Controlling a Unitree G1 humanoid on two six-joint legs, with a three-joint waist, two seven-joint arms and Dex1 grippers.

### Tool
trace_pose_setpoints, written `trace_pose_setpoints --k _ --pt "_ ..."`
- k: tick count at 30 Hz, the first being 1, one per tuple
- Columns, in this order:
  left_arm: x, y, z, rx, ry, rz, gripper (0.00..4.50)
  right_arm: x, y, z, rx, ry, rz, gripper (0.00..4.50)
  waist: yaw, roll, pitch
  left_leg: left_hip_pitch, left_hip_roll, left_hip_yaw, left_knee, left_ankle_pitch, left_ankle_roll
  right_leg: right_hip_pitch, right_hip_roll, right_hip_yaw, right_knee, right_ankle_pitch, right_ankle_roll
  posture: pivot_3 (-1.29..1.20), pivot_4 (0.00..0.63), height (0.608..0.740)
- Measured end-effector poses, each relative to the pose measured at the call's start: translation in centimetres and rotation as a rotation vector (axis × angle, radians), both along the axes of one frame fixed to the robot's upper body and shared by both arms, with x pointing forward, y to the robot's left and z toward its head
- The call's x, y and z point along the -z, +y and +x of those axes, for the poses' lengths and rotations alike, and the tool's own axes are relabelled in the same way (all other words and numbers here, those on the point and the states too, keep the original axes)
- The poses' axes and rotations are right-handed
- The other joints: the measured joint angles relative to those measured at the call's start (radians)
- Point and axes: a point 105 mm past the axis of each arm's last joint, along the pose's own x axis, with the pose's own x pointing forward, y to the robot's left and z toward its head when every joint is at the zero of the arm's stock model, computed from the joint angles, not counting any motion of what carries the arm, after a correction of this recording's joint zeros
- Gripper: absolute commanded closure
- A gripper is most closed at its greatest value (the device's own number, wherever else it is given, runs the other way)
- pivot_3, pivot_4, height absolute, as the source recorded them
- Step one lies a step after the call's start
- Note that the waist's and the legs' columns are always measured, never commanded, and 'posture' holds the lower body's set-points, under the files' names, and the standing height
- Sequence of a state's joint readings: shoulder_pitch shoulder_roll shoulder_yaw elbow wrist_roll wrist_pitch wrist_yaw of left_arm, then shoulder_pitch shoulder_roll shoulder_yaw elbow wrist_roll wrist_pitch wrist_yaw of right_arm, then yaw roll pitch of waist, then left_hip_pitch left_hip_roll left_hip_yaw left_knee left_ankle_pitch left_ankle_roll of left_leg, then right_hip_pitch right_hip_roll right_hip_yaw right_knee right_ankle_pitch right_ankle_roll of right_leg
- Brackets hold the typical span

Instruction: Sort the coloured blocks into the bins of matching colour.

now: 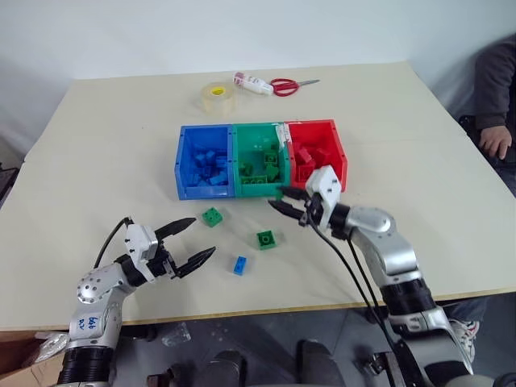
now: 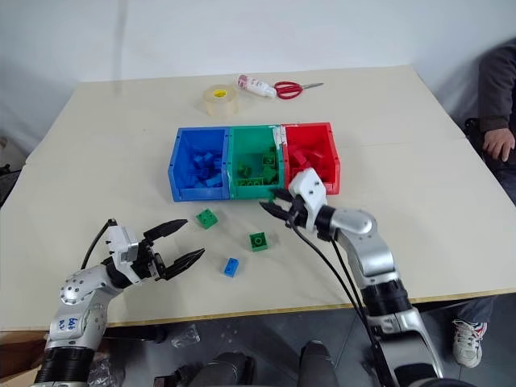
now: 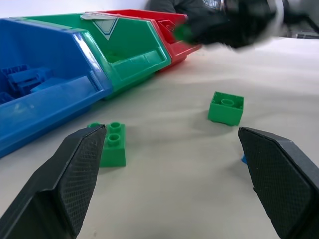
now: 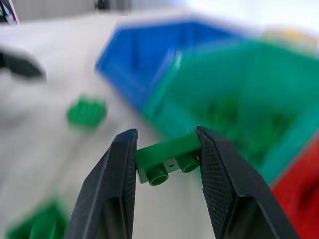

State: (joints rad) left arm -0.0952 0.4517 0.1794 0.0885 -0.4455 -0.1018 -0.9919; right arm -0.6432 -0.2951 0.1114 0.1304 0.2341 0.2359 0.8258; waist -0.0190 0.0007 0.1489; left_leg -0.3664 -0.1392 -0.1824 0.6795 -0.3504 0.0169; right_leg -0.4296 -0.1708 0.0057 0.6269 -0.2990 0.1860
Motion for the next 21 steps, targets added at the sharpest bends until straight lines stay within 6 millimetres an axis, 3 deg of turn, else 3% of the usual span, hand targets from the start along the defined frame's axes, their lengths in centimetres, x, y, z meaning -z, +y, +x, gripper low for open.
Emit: trace_pose_setpoints --k 4,9,14,21 --pt "-0.2 -0.2 0.2 0.006 -0.011 -0.002 0.0 -2.7 1.8 2.1 0.018 -0.067 0.019 1.78 -0.011 0.0 0.0 0.0 0.0 -0.001 -0.001 0.0 0.0 0.0 0.0 0.0 0.001 0.0 -0.001 0.0 0.15 0.74" --pt "-0.2 -0.2 0.2 0.002 -0.015 -0.007 0.0 -1.7 1.7 4.2 0.095 -0.08 -0.009 0.09 -0.012 0.0 0.0 0.0 0.0 -0.001 -0.002 0.0 0.0 -0.001 0.001 -0.001 0.001 0.002 -0.003 0.0 0.15 0.74" --pt "-0.2 -0.3 0.2 -0.001 -0.017 -0.013 0.0 -1.3 1.4 3.7 0.074 -0.099 -0.017 0.04 -0.017 0.0 0.0 0.0 0.001 -0.001 -0.002 0.0 0.0 -0.002 0.002 0.0 0.001 0.002 -0.003 0.0 0.15 0.74" --pt "-0.1 -0.4 0.2 0.011 -0.014 -0.013 0.0 2.9 -1.8 -2.2 -0.103 0.019 -0.085 0.04 -0.008 0.0 0.0 -0.001 0.001 -0.002 0.0 -0.001 0.001 -0.001 0.002 0.0 0.0 0.002 -0.004 0.0 0.15 0.74"
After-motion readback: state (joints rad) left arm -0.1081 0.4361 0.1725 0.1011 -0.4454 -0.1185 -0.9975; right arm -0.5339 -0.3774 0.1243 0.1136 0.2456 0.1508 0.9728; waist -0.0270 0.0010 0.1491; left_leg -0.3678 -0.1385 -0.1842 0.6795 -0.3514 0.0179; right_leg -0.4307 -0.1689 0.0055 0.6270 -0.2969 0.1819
